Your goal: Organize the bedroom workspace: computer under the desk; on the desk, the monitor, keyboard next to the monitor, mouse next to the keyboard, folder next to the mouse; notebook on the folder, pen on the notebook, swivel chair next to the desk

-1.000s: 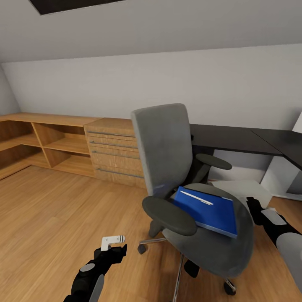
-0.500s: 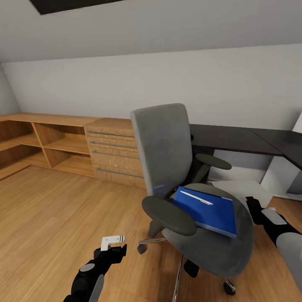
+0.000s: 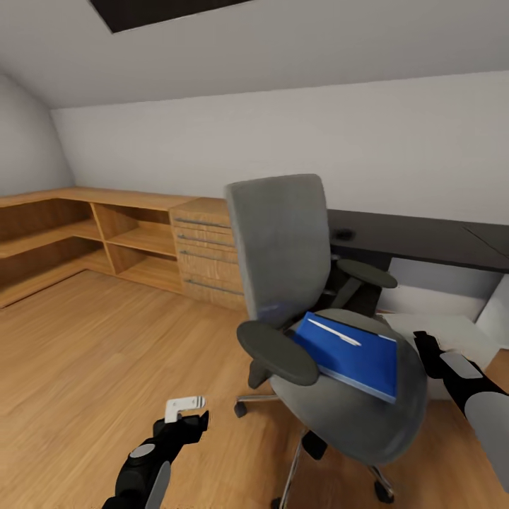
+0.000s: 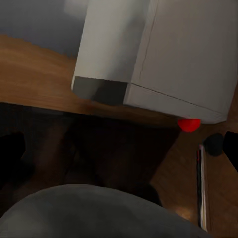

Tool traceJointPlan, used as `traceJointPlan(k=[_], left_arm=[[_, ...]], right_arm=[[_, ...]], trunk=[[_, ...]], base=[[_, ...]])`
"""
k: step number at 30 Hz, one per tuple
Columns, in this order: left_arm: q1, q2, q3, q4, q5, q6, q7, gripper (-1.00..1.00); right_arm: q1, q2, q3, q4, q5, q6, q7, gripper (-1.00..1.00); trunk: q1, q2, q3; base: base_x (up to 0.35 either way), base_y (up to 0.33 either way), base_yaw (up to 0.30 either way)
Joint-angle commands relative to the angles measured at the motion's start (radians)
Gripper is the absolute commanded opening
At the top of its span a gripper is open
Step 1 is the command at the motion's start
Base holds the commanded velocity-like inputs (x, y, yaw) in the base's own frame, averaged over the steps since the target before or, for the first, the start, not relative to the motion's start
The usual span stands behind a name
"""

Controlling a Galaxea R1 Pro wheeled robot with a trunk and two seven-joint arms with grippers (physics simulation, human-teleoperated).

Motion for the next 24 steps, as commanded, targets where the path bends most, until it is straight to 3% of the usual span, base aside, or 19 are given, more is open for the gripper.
traceJointPlan(k=[1,5,24], left_arm=[[0.000,0.000,0.000,-0.001,0.010,0.004,0.009,1.00],[0.000,0.000,0.003,-0.001,0.011,0.003,0.009,1.00],[-0.001,0.000,0.006,-0.001,0.012,0.002,0.009,1.00]], right_arm=[[0.001,0.001,-0.004,-0.002,-0.013,0.005,-0.006,1.00],[0.001,0.001,-0.004,-0.002,-0.013,0.005,-0.006,1.00],[0.001,0.002,-0.002,-0.002,-0.013,0.005,-0.001,1.00]], trunk=[[0.000,0.000,-0.001],[0.000,0.000,-0.001],[0.000,0.000,-0.001]], base=[[0.000,0.000,0.268],[-0.004,0.000,0.216],[-0.046,0.000,0.079]])
